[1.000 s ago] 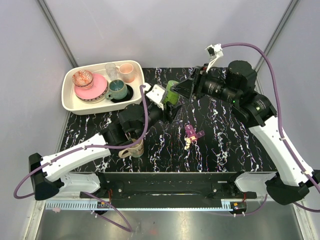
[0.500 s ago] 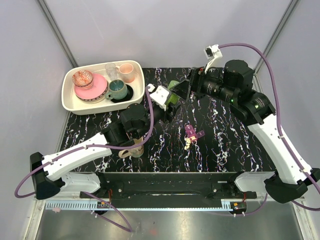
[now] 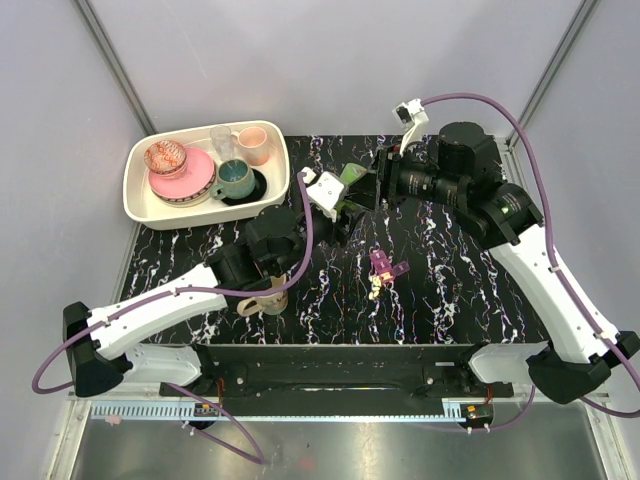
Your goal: Sort the pills into containers
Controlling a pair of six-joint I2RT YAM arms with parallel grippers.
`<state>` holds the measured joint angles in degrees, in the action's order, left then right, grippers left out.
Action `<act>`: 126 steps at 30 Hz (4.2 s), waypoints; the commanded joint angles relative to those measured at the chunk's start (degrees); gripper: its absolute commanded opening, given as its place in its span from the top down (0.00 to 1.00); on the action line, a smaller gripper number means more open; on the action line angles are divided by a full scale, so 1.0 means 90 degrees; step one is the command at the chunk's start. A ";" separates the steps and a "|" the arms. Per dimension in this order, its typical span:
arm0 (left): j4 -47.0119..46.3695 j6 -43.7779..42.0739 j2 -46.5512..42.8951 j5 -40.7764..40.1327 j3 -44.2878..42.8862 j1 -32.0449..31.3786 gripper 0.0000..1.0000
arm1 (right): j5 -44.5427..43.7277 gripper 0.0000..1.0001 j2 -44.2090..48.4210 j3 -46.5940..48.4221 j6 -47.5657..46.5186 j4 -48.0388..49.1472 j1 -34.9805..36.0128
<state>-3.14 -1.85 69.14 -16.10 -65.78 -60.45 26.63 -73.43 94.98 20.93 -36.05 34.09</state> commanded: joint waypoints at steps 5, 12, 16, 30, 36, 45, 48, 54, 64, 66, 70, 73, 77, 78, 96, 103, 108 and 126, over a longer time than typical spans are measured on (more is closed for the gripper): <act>-0.0521 0.0176 -0.0260 0.0460 0.0121 -0.0032 0.58 | -0.0273 0.92 0.0151 -0.0406 -0.0031 0.0440 -0.0018; 0.0171 0.1248 -0.1148 0.0197 0.1222 -0.0032 0.01 | -0.2183 1.00 0.0112 -0.1265 -0.0030 0.0948 -0.0018; 0.0573 0.2332 -0.2144 0.0255 0.2102 -0.0032 0.01 | -0.3269 1.00 -0.0210 -0.2259 -0.0059 0.2029 -0.0018; 0.0807 0.3164 -0.3405 0.0314 0.2797 -0.0032 0.01 | -0.5945 1.00 -0.2952 -0.4411 -0.0548 0.7257 0.0147; 0.0827 0.3213 -0.3483 0.0275 0.2914 -0.0032 0.01 | -0.6775 1.00 -0.3724 -0.3874 -0.1123 0.7268 0.0606; 0.0963 0.3223 -0.3688 0.0216 0.3002 -0.0032 0.01 | -0.7198 0.74 -0.4126 -0.3776 -0.1447 0.7160 0.1076; 0.0983 0.3242 -0.3747 0.0207 0.3031 -0.0032 0.01 | -0.6954 0.52 -0.4078 -0.3795 -0.1456 0.7024 0.1076; 0.0973 0.3340 -0.3874 0.0187 0.3119 -0.0032 0.01 | -0.6310 0.14 -0.3951 -0.3581 -0.1408 0.6536 0.1066; 0.1022 0.3408 -0.4128 0.0158 0.3227 -0.0032 0.01 | -0.5781 0.05 -0.2956 -0.3795 -0.1242 0.5883 0.1076; 0.1081 0.3408 -0.4167 0.0138 0.3217 -0.0032 0.01 | -0.6190 0.04 -0.2517 -0.3893 -0.0989 0.5260 0.1057; 0.1120 0.3457 -0.4245 0.0089 0.3295 -0.0032 0.01 | -0.6114 0.03 -0.1550 -0.4341 -0.0335 0.4583 0.0900; 0.1149 0.3467 -0.4284 0.0109 0.3305 -0.0032 0.01 | -0.5870 0.03 -0.1022 -0.4527 -0.0207 0.4046 0.0735; 0.1208 0.3506 -0.4372 0.0099 0.3344 -0.0032 0.01 | -0.5246 0.04 -0.0738 -0.4645 -0.0187 0.3323 0.0471; 0.1208 0.3525 -0.4401 0.0099 0.3354 -0.0032 0.01 | -0.5177 0.04 -0.0738 -0.4703 -0.0206 0.3168 0.0422; 0.1120 0.3662 -0.4538 0.0167 0.3559 -0.0032 0.01 | -0.5274 0.07 -0.2026 -0.5085 0.0019 0.3000 0.0373; 0.1100 0.3682 -0.4499 0.0168 0.3539 -0.0042 0.01 | -0.4903 0.20 -0.2261 -0.5104 -0.0099 0.3068 0.0139; 0.1100 0.3711 -0.4441 0.0187 0.3529 -0.0032 0.01 | -0.4737 0.28 -0.2242 -0.5153 -0.0099 0.3088 0.0090; 0.1090 0.3760 -0.4480 0.0216 0.3568 -0.0032 0.01 | -0.4795 0.36 -0.2359 -0.5104 -0.0050 0.2864 0.0090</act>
<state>9.39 31.59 28.99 -14.72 -33.36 -60.69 -15.77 -94.02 48.34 20.40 -9.54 35.09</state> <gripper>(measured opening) 0.987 0.652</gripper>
